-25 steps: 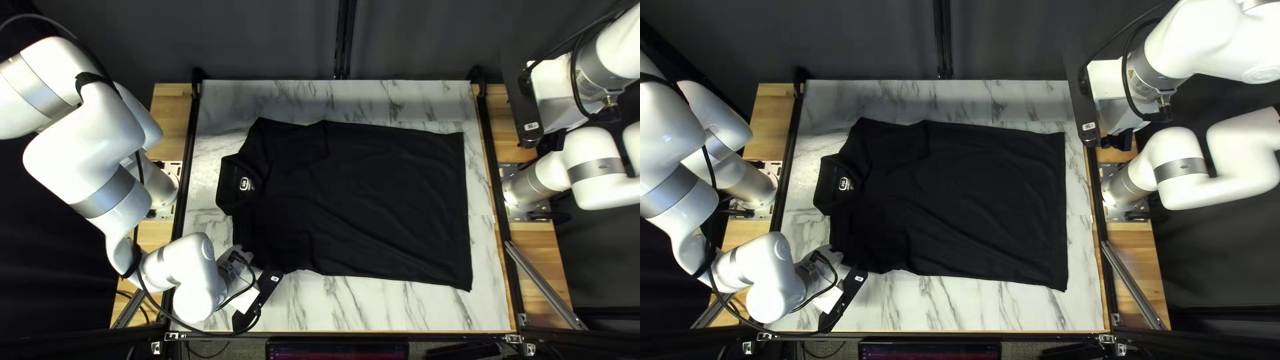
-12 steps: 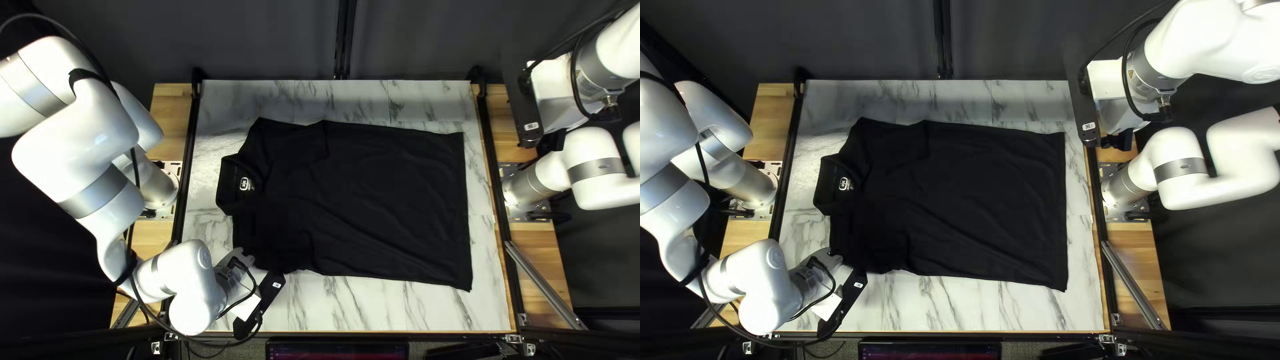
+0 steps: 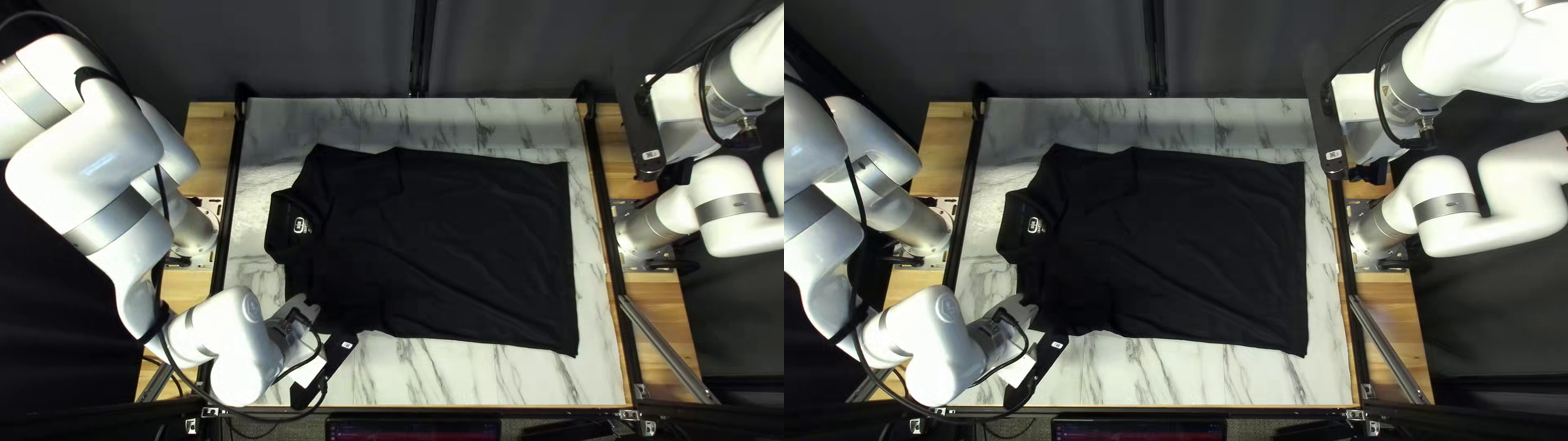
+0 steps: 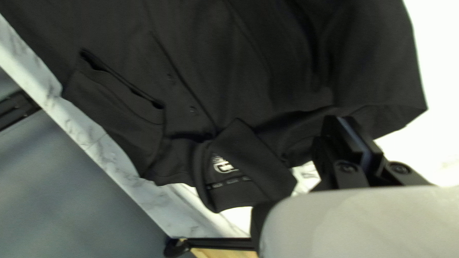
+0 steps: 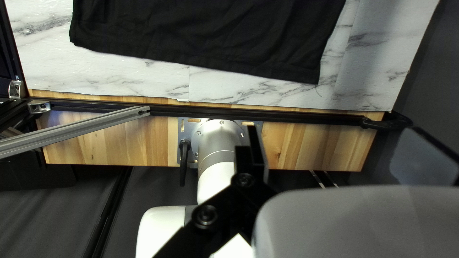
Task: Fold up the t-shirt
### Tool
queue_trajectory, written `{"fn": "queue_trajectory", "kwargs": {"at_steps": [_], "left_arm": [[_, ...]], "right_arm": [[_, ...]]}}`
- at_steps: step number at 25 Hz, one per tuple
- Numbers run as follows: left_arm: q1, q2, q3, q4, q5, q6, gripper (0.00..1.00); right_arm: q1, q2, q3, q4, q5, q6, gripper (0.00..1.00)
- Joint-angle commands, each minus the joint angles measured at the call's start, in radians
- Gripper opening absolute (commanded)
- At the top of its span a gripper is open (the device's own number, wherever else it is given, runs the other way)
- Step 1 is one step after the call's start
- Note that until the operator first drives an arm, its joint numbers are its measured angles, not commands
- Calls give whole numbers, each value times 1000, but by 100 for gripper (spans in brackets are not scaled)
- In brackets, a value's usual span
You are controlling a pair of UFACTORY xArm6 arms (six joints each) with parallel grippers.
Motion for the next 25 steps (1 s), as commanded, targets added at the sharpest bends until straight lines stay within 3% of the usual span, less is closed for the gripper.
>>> {"fn": "queue_trajectory", "kwargs": {"at_steps": [1,10,11,13,25], "left_arm": [[-24,8,68,-40,-106,-99,100],[14,65,135,-34,-304,-189,100],[17,64,137,-33,-308,-192,100],[26,59,143,-31,-317,-194,88],[70,21,116,-5,-271,-126,82]], "right_arm": [[0,0,0,0,0,0,100],[0,0,0,0,0,0,100],[0,0,0,0,0,0,100],[0,0,0,0,0,0,100],[0,0,0,0,0,0,100]]}}
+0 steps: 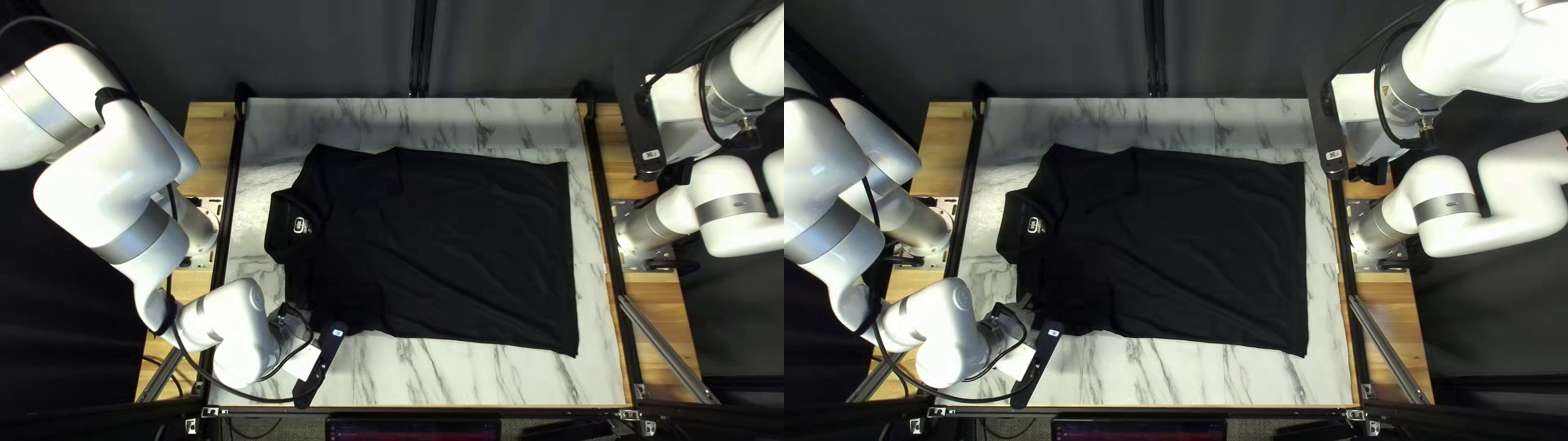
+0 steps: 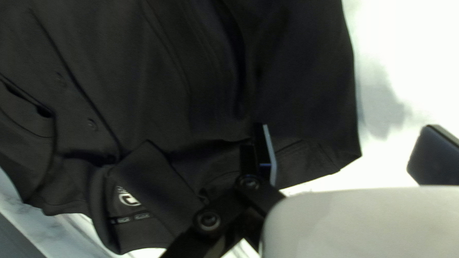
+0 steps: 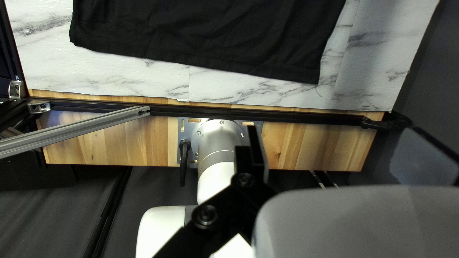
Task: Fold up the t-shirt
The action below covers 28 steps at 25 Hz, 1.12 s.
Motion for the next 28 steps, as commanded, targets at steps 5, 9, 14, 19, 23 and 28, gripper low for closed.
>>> {"fn": "queue_trajectory", "kwargs": {"at_steps": [5,9,14,19,23,28], "left_arm": [[39,5,9,29,-24,31,73],[22,12,-5,29,-6,19,56],[40,16,11,43,-23,21,26],[-19,-10,-8,16,52,-6,22],[-38,-11,-25,10,86,-17,19],[-39,-2,-55,11,110,3,27]], "right_arm": [[0,0,0,0,0,0,100],[0,0,0,0,0,0,100],[0,0,0,0,0,0,100],[0,0,0,0,0,0,100],[0,0,0,0,0,0,100],[0,0,0,0,0,0,100]]}}
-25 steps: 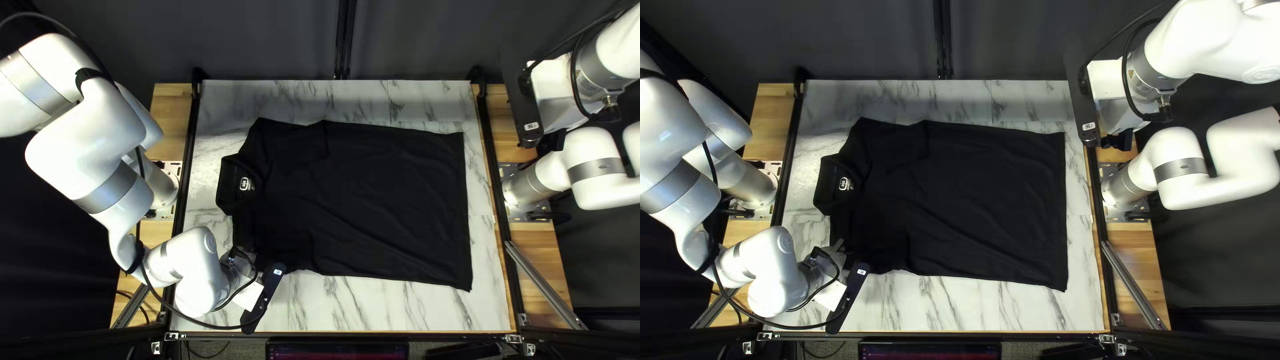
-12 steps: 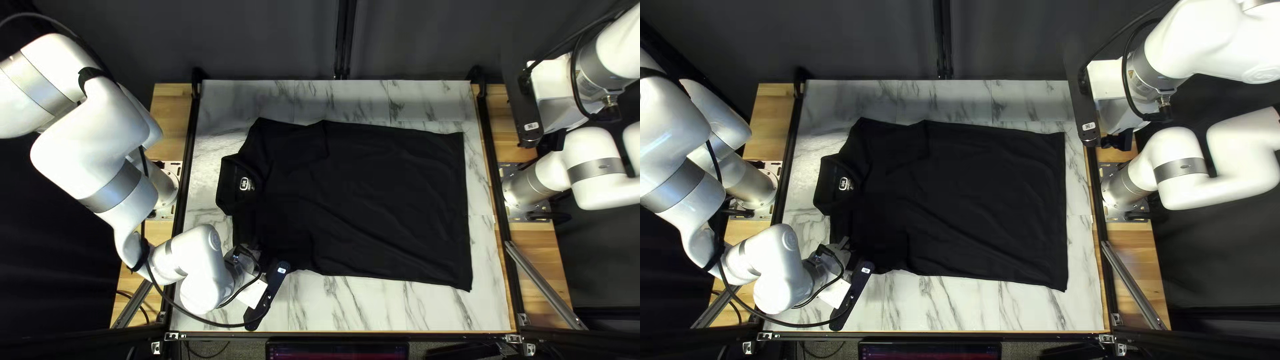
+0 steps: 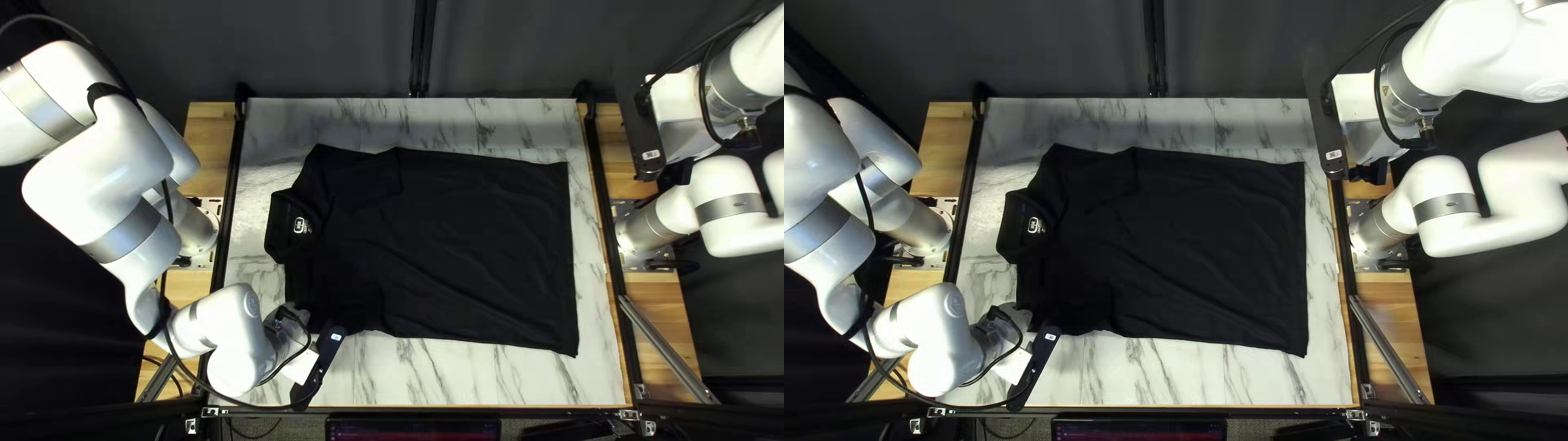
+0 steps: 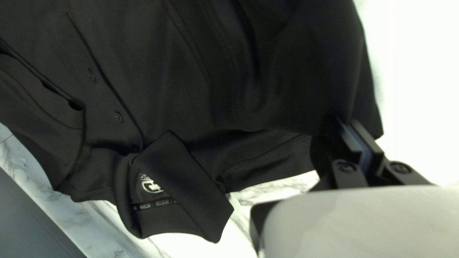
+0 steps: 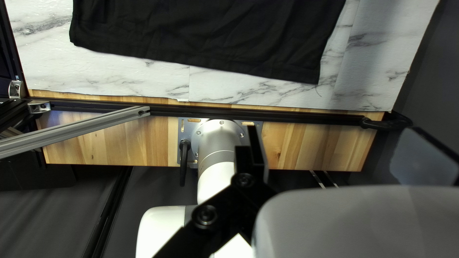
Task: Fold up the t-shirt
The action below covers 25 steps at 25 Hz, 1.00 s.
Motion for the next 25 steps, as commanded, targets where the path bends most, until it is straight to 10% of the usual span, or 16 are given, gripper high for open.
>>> {"fn": "queue_trajectory", "kwargs": {"at_steps": [1,6,10,25], "left_arm": [[0,8,-20,0,15,16,33],[18,9,-1,7,-12,26,55],[33,3,-2,16,-12,47,100],[-39,29,52,-29,-78,-95,100]], "right_arm": [[0,0,0,0,0,0,100],[0,0,0,0,0,0,100],[0,0,0,0,0,0,100],[0,0,0,0,0,0,100]]}}
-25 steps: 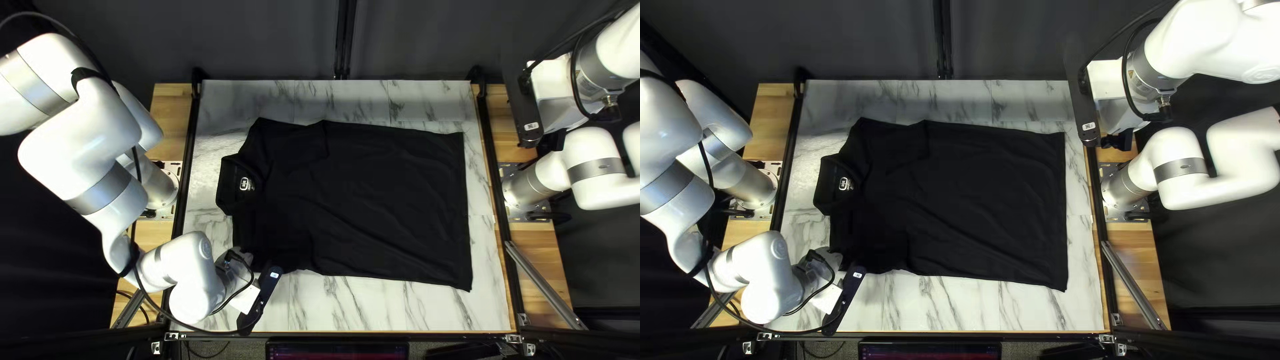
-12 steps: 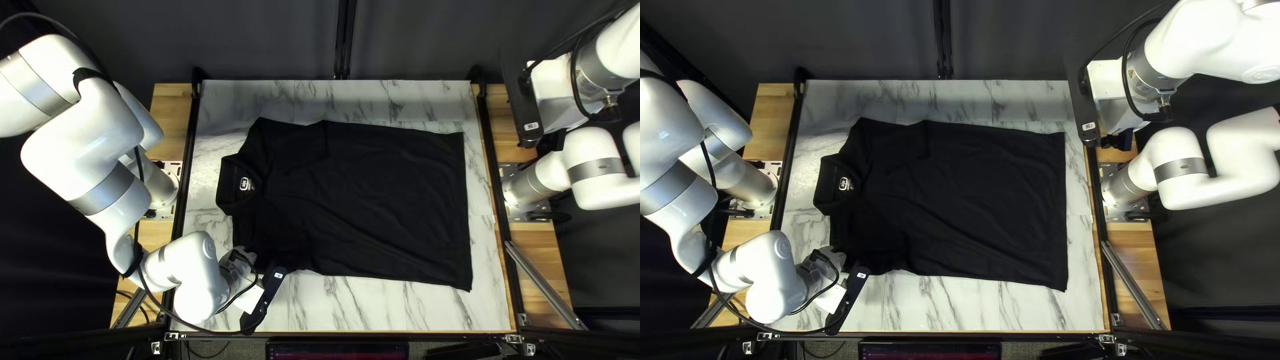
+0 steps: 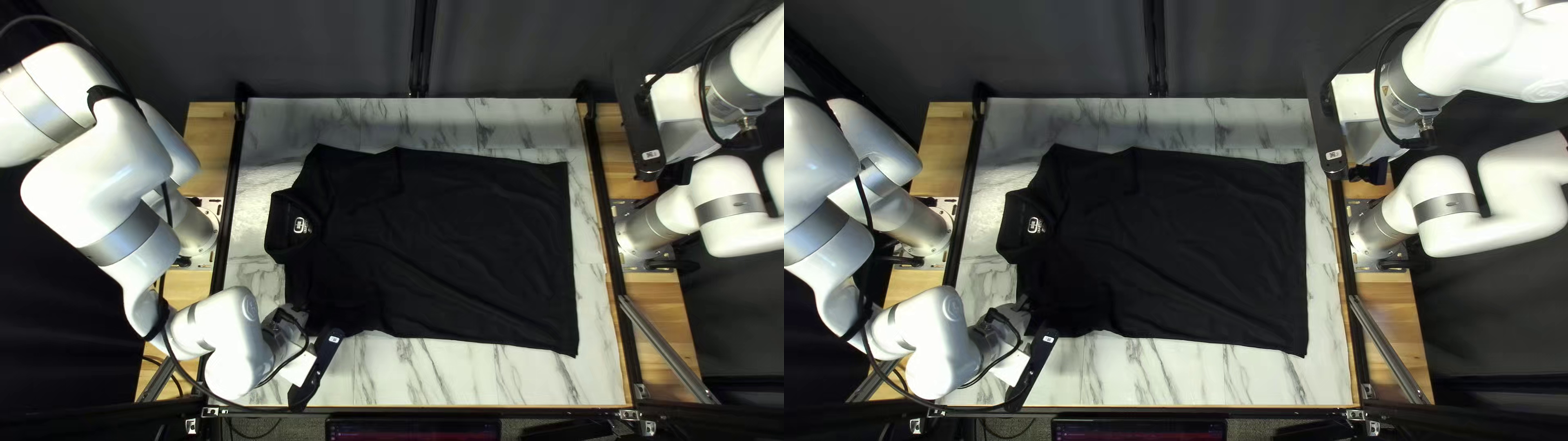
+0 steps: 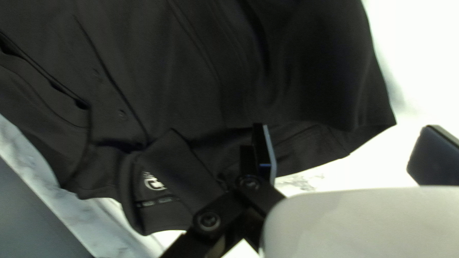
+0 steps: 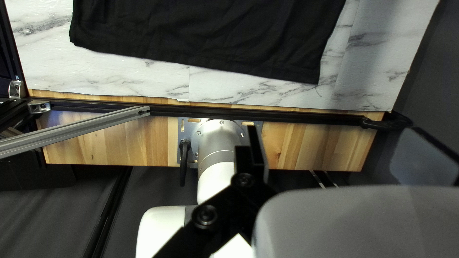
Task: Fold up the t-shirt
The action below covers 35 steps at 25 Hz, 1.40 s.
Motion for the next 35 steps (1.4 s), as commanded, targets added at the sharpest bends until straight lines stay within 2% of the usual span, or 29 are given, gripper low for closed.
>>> {"fn": "queue_trajectory", "kwargs": {"at_steps": [1,8,20,24,29,35], "left_arm": [[-36,25,8,-27,-35,-65,100],[-87,49,-50,-85,-3,-88,100],[23,46,-27,-173,-99,104,100],[29,60,-33,-190,-118,131,100],[-10,71,-50,-184,-105,90,100],[16,34,-13,-128,-87,71,100]], "right_arm": [[0,0,0,0,0,0,100],[0,0,0,0,0,0,100],[0,0,0,0,0,0,100],[0,0,0,0,0,0,100],[0,0,0,0,0,0,100],[0,0,0,0,0,0,100]]}}
